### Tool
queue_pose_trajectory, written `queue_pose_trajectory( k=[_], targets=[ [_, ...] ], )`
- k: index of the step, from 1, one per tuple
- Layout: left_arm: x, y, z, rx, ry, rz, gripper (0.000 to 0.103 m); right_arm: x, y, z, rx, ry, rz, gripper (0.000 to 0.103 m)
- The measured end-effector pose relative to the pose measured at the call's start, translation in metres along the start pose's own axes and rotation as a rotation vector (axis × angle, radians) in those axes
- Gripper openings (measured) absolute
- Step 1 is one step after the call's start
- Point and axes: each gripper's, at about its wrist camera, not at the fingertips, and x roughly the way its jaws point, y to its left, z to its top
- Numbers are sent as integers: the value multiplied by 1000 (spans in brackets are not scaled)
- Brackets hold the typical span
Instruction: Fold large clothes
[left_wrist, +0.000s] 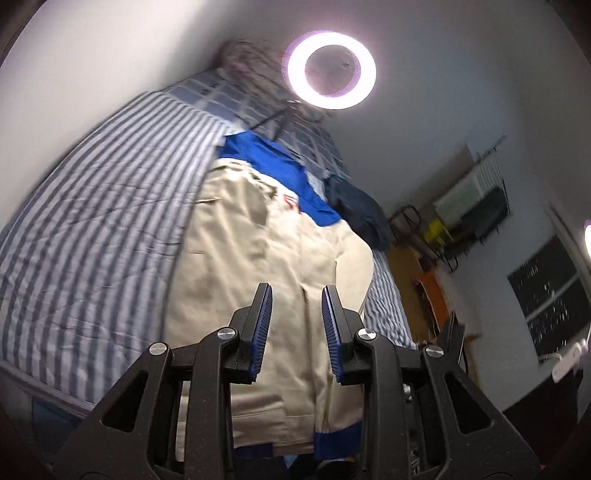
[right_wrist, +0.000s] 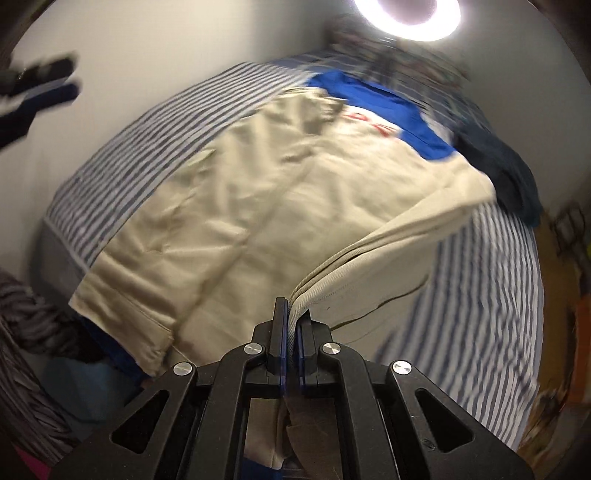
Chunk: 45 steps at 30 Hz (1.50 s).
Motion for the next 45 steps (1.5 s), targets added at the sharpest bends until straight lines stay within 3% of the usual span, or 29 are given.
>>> queue_pose_trajectory(
  k=[6,10,13,19,21,23,27,34,37,45],
  targets=[
    [-15,26,8,-67,-21,5,26,33,54,18,-201,77,5,3],
    [-10,29,8,-60,-21,26,26,60,63,19,-228,141,38,3],
    [-4,29,7,-56,-12,43,26,76,54,14,-173,178,105,5],
    [11,26,1,-23,9,94,26,59,1,10,62,151,384,10],
    [20,19,-6,5,41,96,26,36,-26,6,153,91,491,24],
    [32,11,-14,40,80,95,30,15,-52,1,215,27,539,36],
    [69,-10,-40,108,209,71,32,-5,-105,-3,310,-47,472,39],
    [130,-51,-94,248,420,45,32,22,-205,10,557,-110,372,42],
    [146,-53,-105,239,471,36,32,38,-234,21,611,-123,339,47],
    [158,-51,-104,229,475,66,32,84,-286,53,693,-157,277,55]
  ],
)
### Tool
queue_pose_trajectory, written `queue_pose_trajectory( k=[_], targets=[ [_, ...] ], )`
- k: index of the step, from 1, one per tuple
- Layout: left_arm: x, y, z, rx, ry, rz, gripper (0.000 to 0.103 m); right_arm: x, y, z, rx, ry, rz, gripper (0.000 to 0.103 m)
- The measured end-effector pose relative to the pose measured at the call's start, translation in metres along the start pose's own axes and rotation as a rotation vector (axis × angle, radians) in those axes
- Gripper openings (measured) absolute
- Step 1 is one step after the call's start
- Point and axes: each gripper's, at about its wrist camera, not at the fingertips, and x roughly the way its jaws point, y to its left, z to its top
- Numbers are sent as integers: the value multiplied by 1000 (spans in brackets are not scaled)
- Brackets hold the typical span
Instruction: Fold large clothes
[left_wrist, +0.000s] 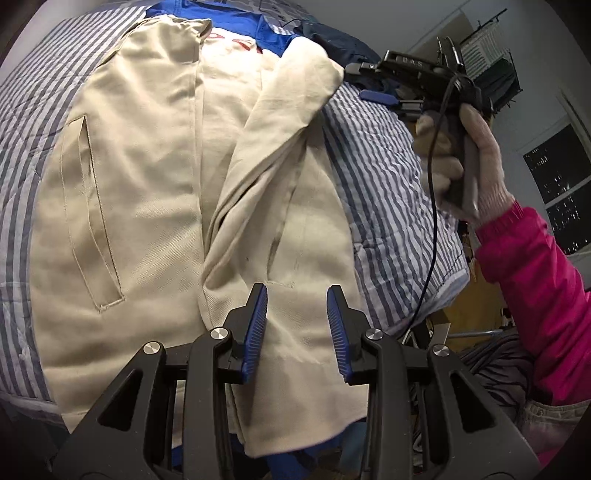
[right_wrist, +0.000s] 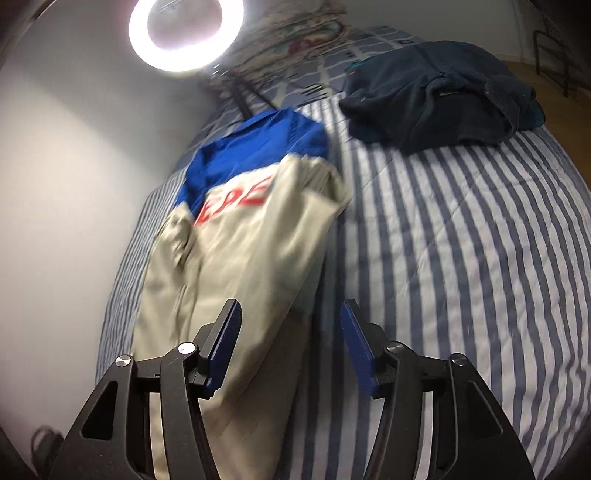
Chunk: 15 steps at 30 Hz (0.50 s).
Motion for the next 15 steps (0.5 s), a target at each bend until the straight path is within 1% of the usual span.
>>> queue_pose_trajectory(
  k=[6,11,13,14,15],
  targets=[
    [8,1,3,2,18,8,32,26,-24,31,89,-27,41,55],
    [12,1,6,-10,23,4,32,53,-24,49,105,-7,84,55],
    [13,3,6,-21,27,-1,32,63,-21,55,101,4,86,54],
    [13,4,6,-23,28,-2,32,68,-19,58,95,16,90,35],
    [12,4,7,-24,29,-2,32,73,-15,60,85,38,105,12]
  ],
)
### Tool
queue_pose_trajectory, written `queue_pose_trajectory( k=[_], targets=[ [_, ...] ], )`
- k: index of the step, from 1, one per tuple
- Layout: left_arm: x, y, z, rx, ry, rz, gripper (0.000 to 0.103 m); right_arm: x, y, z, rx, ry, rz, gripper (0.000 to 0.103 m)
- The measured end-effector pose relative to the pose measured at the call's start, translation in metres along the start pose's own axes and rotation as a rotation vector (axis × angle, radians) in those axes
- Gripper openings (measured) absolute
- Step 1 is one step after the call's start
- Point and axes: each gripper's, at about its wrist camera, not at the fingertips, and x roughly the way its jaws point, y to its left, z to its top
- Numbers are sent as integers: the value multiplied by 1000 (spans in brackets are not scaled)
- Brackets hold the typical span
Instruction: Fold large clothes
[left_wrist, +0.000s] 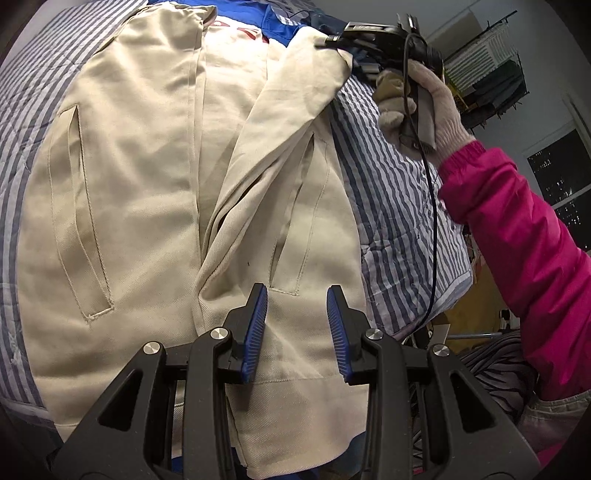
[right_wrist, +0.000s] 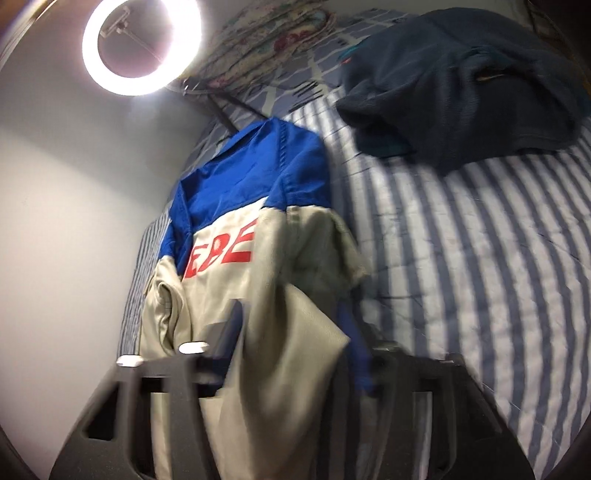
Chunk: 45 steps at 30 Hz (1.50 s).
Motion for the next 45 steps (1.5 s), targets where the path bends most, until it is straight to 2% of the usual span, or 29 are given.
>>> queue_pose_trajectory(
  k=[4,8,13,19,22,25,27,28,30,31,33,36,38,41,42,44,45],
  targets=[
    [-2,1,-1,-2,-3,-10,32,2,27,7,-42,26,-24,9],
    [-4,5,-3,-11,1,-20,32,8,78,21,-160,23,-129,8],
    [-7,9,-2,-32,-1,-42,32,50,128,24,-300,75,-250,8],
    [-13,14,-1,-43,-18,-47,32,112,157,12,-415,143,-327,8],
    [-15,18,0,-55,-21,-46,32,140,154,6,-421,231,-286,14],
    [-18,19,1,-62,-26,-47,32,134,150,11,-378,250,-203,24],
    [-21,21,1,-61,-29,-49,32,108,142,19,-311,213,-92,31],
    [-22,21,0,-59,-30,-52,32,94,138,21,-287,185,-58,31],
    [-24,20,-1,-50,-31,-54,32,60,123,20,-225,127,-2,31],
    [-25,20,-2,-47,-33,-53,32,49,118,16,-210,113,-5,31],
    [-25,17,-3,-43,-37,-50,32,33,106,5,-212,106,-75,31],
    [-26,18,-4,-43,-43,-43,32,22,85,-15,-244,68,-267,31],
    [-25,20,-5,-46,-39,-27,32,26,64,-16,-194,77,-349,38],
    [-18,25,-7,-66,-17,-9,32,38,41,-15,-148,102,-360,38],
    [-15,27,-8,-71,-3,-1,32,41,39,-15,-174,99,-380,38],
    [-9,28,-10,-76,17,15,32,53,41,-13,-286,67,-505,39],
    [-8,28,-11,-79,21,18,32,57,41,-11,-310,61,-540,40]
  ],
)
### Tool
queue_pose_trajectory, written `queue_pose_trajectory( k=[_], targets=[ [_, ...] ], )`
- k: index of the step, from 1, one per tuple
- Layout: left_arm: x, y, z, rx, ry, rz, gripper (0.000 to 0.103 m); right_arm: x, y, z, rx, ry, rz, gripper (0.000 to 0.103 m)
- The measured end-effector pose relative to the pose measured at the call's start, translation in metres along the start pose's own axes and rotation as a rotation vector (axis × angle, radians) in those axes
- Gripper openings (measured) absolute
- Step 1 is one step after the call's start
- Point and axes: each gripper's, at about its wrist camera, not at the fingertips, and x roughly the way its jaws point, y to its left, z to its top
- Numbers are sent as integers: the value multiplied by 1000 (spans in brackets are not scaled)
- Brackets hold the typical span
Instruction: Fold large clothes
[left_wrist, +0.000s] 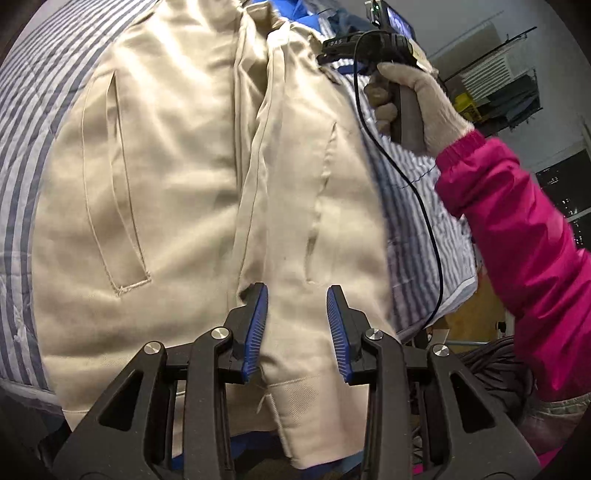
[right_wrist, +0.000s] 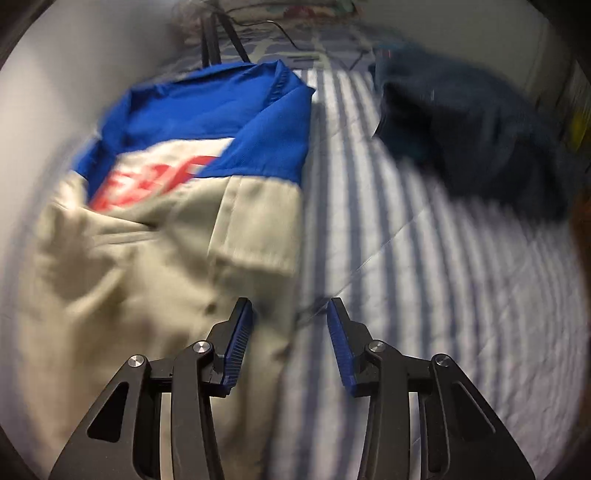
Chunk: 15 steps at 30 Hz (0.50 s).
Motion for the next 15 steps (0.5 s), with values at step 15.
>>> queue_pose_trajectory(
  k=[15],
  targets=[
    [-55,18,-15,-2,-122,-113,32,-67,124,-57,-280,0,296,37]
  ],
)
